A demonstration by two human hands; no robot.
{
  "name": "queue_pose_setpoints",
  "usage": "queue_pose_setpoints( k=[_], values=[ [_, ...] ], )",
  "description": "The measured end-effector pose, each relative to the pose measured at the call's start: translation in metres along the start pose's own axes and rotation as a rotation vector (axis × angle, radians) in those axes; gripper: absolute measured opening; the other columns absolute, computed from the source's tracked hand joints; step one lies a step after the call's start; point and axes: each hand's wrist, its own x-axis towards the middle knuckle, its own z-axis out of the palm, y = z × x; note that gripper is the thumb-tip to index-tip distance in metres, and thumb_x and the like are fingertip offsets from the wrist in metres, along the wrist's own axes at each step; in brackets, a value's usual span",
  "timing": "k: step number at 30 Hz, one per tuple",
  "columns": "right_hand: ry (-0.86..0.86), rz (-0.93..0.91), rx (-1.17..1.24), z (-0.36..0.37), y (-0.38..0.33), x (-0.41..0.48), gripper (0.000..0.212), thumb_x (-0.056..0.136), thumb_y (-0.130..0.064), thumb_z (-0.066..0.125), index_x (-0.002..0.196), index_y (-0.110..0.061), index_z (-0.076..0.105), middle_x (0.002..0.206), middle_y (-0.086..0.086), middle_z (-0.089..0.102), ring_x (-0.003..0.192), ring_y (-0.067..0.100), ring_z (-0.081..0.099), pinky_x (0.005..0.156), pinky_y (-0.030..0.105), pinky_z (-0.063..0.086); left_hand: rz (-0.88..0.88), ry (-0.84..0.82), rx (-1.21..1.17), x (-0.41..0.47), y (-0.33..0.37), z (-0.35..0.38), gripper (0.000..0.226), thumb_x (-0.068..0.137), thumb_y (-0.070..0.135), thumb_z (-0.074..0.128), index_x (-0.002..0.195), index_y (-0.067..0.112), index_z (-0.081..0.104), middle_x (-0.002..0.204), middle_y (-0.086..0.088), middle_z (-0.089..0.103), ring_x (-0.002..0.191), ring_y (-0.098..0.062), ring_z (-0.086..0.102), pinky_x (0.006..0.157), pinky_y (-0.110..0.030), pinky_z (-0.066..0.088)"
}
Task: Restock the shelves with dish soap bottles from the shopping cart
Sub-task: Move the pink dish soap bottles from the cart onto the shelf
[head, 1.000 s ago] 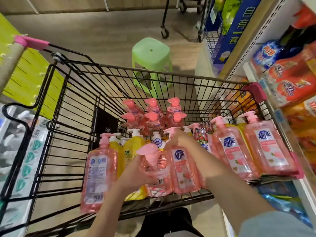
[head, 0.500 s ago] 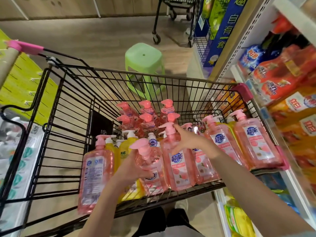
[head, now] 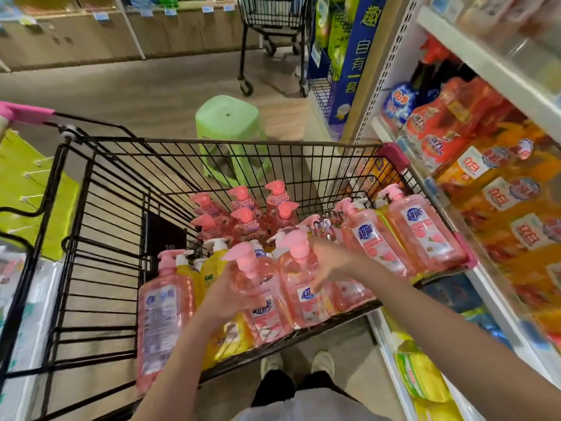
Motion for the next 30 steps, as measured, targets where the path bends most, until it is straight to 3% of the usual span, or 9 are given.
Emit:
queue_pose_setpoints(
  k=[3,5,7,11,14,19,21,25,30],
  values=[
    [0.134,0.009,0.009,0.015,0.006,-0.017,0.096,0.066,-0.018,0.084,0.144,-0.022,0.028,0.129,-0.004,0.047,0.108,0.013,0.05,0.083,0.023,0.044,-0.008,0.019,0.019,-0.001,-0.003,0.001,0.099,0.061,0.017,0.088,0.141,0.017,0.029,0.134,0.0,0.051,0.121,-0.024,0.048,0.095,-0.035,0.041],
    [0.235,-0.063,-0.03,0.026,0.009,-0.03,0.089,0.069,-0.028,0.083,0.142,-0.024,0.034,0.137,-0.002,0.046,0.119,0.018,0.049,0.091,0.025,0.041,-0.001,0.03,0.027,-0.002,-0.003,0.003,0.103,0.061,0.018,0.088,0.144,0.016,0.027,0.137,-0.003,0.05,0.121,-0.025,0.048,0.092,-0.034,0.04],
    [0.323,-0.123,-0.089,0.035,0.012,-0.038,0.087,0.072,-0.039,0.079,0.144,-0.02,0.034,0.147,0.001,0.039,0.133,0.021,0.038,0.102,0.026,0.032,0.01,0.029,0.013,-0.002,-0.003,0.003,0.105,0.061,0.017,0.088,0.145,0.014,0.025,0.137,-0.005,0.05,0.114,-0.024,0.051,0.085,-0.03,0.041],
    [0.423,-0.125,-0.012,0.052,0.018,-0.04,0.103,0.066,-0.052,0.078,0.149,-0.026,0.022,0.143,-0.002,0.042,0.127,0.018,0.044,0.093,0.029,0.039,0.042,0.048,0.004,-0.004,0.0,0.004,0.1,0.064,0.014,0.087,0.143,0.013,0.027,0.13,-0.003,0.053,0.09,-0.013,0.054,0.071,-0.024,0.041],
    [0.478,-0.094,0.041,0.063,0.024,-0.041,0.108,0.066,-0.045,0.079,0.151,-0.03,0.015,0.139,-0.003,0.043,0.122,0.021,0.049,0.094,0.039,0.045,0.04,0.039,-0.018,-0.008,0.003,0.003,0.098,0.067,0.011,0.084,0.144,0.012,0.023,0.124,0.002,0.05,0.08,-0.007,0.052,0.063,-0.015,0.041],
    [0.598,-0.083,0.115,0.07,0.03,-0.044,0.099,0.059,-0.039,0.082,0.144,-0.029,0.032,0.126,-0.006,0.05,0.109,0.015,0.055,0.082,0.028,0.047,0.107,0.088,-0.011,-0.009,0.006,-0.002,0.1,0.061,0.014,0.088,0.141,0.012,0.03,0.118,0.001,0.056,0.097,-0.019,0.051,0.08,-0.033,0.043],
    [0.666,-0.058,0.149,0.069,0.029,-0.046,0.088,0.059,-0.042,0.082,0.136,-0.029,0.041,0.121,-0.007,0.051,0.11,0.012,0.052,0.081,0.024,0.043,0.147,0.093,-0.009,-0.013,0.013,-0.004,0.095,0.06,0.012,0.088,0.138,0.014,0.034,0.113,0.004,0.059,0.09,-0.013,0.057,0.076,-0.033,0.046],
    [0.782,-0.015,0.266,0.062,0.032,-0.056,0.088,0.051,-0.053,0.08,0.128,-0.031,0.044,0.126,-0.011,0.05,0.111,0.01,0.053,0.088,0.035,0.051,0.263,0.158,0.011,-0.029,0.034,-0.006,0.081,0.065,0.007,0.085,0.131,0.02,0.039,0.111,0.012,0.054,0.072,0.019,0.056,0.055,-0.011,0.041],
    [0.978,-0.107,0.621,0.044,0.034,-0.102,0.071,0.05,-0.03,0.083,0.112,-0.032,0.05,0.109,-0.009,0.059,0.098,0.007,0.059,0.082,0.032,0.054,0.373,0.309,0.052,-0.055,0.07,-0.003,0.088,0.062,0.011,0.087,0.135,0.019,0.04,0.114,0.007,0.052,0.1,-0.013,0.048,0.076,-0.027,0.038]
  ],
)
